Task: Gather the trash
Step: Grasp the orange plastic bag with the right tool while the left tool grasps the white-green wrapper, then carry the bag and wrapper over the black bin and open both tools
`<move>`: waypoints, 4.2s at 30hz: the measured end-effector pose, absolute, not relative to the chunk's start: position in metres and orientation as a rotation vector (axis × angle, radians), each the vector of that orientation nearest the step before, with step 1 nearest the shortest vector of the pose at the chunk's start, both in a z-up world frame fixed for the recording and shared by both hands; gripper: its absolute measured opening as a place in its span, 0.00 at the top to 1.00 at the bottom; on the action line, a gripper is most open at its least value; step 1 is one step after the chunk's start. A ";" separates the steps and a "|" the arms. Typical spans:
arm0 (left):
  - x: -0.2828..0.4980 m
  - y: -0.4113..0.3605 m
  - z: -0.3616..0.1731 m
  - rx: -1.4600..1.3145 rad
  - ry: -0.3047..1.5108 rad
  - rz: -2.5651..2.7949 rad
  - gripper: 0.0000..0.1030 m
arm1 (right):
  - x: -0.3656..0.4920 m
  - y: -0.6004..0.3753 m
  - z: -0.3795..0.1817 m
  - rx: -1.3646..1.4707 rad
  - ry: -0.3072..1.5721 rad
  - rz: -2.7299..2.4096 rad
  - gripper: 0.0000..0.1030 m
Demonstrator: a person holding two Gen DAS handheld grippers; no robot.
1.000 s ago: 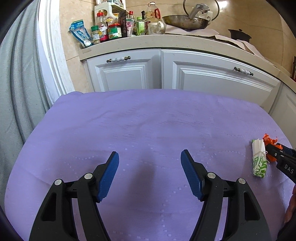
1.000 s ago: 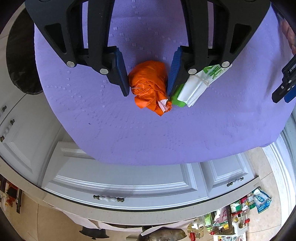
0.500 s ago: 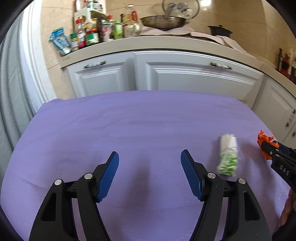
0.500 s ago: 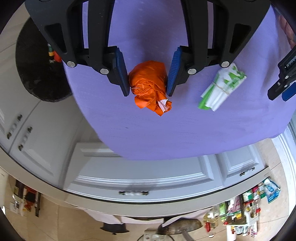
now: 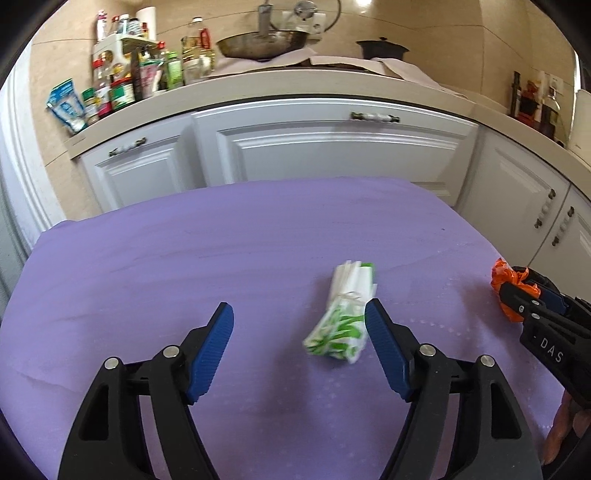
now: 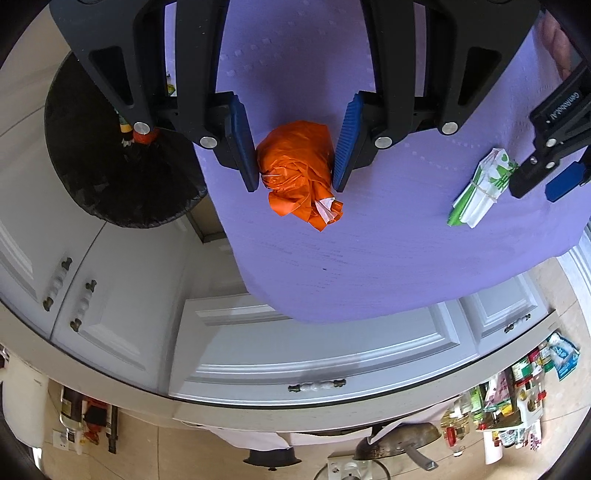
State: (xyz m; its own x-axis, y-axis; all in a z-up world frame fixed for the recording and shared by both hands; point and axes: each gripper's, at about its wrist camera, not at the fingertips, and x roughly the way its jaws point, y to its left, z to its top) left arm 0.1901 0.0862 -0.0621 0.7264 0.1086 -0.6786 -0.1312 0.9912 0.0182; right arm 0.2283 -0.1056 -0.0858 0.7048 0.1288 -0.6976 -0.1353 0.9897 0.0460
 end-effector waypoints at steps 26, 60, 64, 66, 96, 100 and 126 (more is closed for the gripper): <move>0.214 0.068 -0.086 0.000 0.851 0.045 0.66 | 0.231 -0.109 -0.089 0.004 0.787 0.156 0.61; 0.185 0.076 -0.069 -0.031 0.782 0.080 0.70 | 0.216 -0.104 -0.078 -0.011 0.745 0.167 0.61; 0.179 0.077 -0.065 -0.040 0.770 0.078 0.70 | 0.207 -0.103 -0.073 -0.010 0.731 0.171 0.62; 0.175 0.078 -0.063 -0.043 0.764 0.076 0.70 | 0.203 -0.103 -0.071 -0.009 0.723 0.172 0.61; 0.146 -0.051 -0.018 0.041 0.603 -0.187 0.70 | 0.142 -0.235 -0.032 0.054 0.584 -0.085 0.61; 0.152 -0.074 -0.017 0.052 0.590 -0.213 0.70 | 0.145 -0.253 -0.036 0.067 0.578 -0.115 0.61; 0.199 -0.144 -0.045 0.123 0.640 -0.256 0.69 | 0.179 -0.307 -0.061 0.118 0.584 -0.178 0.61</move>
